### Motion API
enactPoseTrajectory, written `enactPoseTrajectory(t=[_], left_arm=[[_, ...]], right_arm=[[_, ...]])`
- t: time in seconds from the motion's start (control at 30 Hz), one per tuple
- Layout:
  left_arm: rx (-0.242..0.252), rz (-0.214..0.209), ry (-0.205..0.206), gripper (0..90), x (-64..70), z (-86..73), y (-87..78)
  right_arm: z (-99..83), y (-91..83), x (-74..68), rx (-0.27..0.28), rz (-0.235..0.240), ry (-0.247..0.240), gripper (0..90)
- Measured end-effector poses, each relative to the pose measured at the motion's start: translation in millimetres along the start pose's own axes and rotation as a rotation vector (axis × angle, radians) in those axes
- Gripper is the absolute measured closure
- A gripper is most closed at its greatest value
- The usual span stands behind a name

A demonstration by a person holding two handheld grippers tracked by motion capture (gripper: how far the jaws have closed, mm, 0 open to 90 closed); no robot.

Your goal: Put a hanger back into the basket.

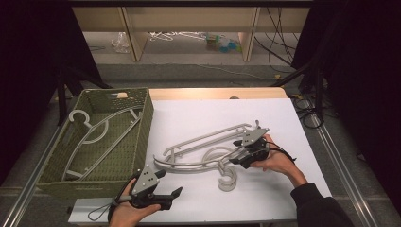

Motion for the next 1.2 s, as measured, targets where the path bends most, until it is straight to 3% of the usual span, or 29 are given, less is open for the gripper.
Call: enactPoseTrajectory(t=[0.13,0.27,0.33,0.5,0.6,0.63,0.67,0.7,0.77,0.87,0.9,0.93,1.0,1.03,1.2], left_arm=[[-0.012,0.002,0.0,22.6,1.0,-2.1,0.8],[-0.01,-0.007,0.0,23.6,1.9,-2.1,1.9],[-0.018,0.003,0.004,23.6,0.4,-3.2,2.0],[-0.023,0.003,0.008,23.8,0.5,-4.3,2.4],[-0.018,-0.007,0.012,24.0,0.8,-3.7,3.1],[-0.03,-0.005,0.033,24.0,-0.5,-5.3,2.5],[-0.03,-0.005,0.033,24.0,-0.5,-5.3,2.5],[-0.026,-0.001,0.007,24.1,1.2,-5.0,3.0],[-0.025,-0.001,0.011,24.1,0.8,-4.4,3.5],[-0.027,-0.006,0.031,24.1,1.2,-5.8,4.0],[-0.033,-0.01,0.014,24.1,2.8,-6.7,4.1],[-0.037,-0.007,0.014,24.1,2.8,-6.8,4.4],[-0.041,-0.012,0.033,24.2,2.8,-7.1,4.7],[-0.044,-0.015,0.023,24.2,4.2,-7.9,4.9],[-0.043,-0.013,0.023,24.3,4.9,-8.1,5.8]], right_arm=[[-3.7,2.4,-1.4,-0.028,0.006,-0.018,27.9],[-4.4,-0.1,-1.7,-0.033,0.016,-0.031,37.4],[-4.9,-2.6,-1.4,-0.09,0.014,-0.067,45.3],[-4.7,5.7,-0.2,-0.134,0.039,-0.107,44.9],[-3.7,2.6,-1.4,-0.133,0.053,-0.133,52.0],[-2.9,1.1,-1.0,-0.13,0.052,-0.146,54.9],[-2.9,1.1,-1.0,-0.13,0.052,-0.146,54.9],[0.1,-1.7,-1.4,-0.124,0.061,-0.182,60.8],[0.6,-2.6,-2.7,-0.132,0.065,-0.209,63.3],[0.2,-1.7,-3.1,-0.135,0.081,-0.225,62.6],[-0.3,-1.1,-2.1,-0.133,0.09,-0.226,61.2],[-2.1,1.7,-0.8,-0.126,0.102,-0.203,55.9],[-2.5,3.3,-0.1,-0.127,0.103,-0.197,54.3],[-3.1,4.4,-0.4,-0.137,0.109,-0.194,53.4],[-1.0,4.8,-0.6,-0.175,0.128,-0.199,57.3]])
Point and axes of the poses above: each handheld gripper's, and its own axes: y roughly forward along the jaws, z roughly out of its top, x roughly to its right, the point moved 9 cm from there along y, roughly forward along the jaws, and after that the axes turned 15 degrees about z, right-handed, at the moved point
